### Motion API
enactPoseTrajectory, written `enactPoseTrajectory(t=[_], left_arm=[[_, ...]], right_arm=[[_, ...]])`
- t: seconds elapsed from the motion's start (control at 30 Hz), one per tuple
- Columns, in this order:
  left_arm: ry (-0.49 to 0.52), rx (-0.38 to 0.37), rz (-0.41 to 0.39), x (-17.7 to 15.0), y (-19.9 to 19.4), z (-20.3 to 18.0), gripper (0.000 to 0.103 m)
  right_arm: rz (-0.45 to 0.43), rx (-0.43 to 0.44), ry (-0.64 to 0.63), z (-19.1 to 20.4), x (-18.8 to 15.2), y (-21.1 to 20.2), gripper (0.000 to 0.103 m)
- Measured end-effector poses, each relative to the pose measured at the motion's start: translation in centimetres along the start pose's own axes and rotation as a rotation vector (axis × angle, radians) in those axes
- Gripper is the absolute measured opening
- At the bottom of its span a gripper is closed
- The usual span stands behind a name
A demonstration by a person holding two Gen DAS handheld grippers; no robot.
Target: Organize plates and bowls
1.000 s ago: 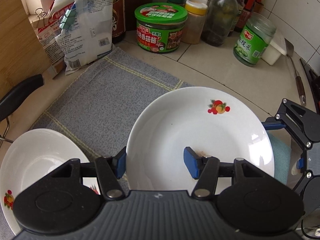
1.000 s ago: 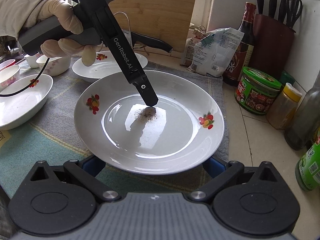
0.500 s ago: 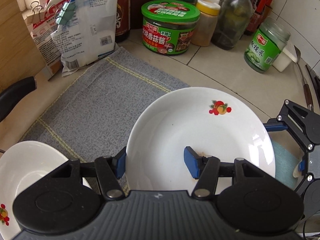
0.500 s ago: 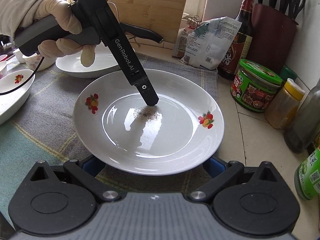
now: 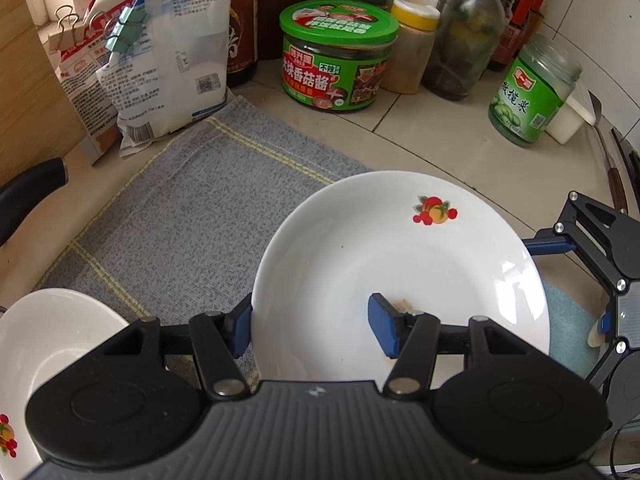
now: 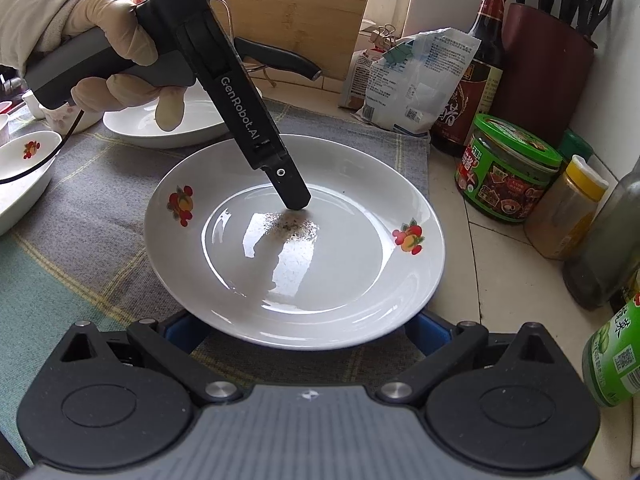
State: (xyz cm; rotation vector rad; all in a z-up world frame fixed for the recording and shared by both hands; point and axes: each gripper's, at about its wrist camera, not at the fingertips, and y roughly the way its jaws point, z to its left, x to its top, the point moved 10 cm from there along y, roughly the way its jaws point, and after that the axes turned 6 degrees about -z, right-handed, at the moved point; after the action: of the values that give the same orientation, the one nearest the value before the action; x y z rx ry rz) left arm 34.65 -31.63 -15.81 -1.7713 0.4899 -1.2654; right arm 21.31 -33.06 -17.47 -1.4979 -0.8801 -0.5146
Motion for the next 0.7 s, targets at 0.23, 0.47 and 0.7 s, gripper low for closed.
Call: enactPoseTrajectory(t=[0.23,0.47,0.7], left_arm=[[-0.002,0.048,-0.058,0.5,-1.8,0.4,0.09],[-0.013,0.117,-0.19,0.7,-7.6,-0.2,0.092],[-0.03,0.206,-0.291,-2.1,-13.1,-2.8,0.097]], right_arm=[[-0.001,-0.01,0.033,-0.2,-0.4,-0.3,0.103],[0.026,-0.093,0.08,-0.6,-1.2,-3.0,0.103],[-0.049,-0.161,0.216,-0.3,-0.4,-6.3,0.103]])
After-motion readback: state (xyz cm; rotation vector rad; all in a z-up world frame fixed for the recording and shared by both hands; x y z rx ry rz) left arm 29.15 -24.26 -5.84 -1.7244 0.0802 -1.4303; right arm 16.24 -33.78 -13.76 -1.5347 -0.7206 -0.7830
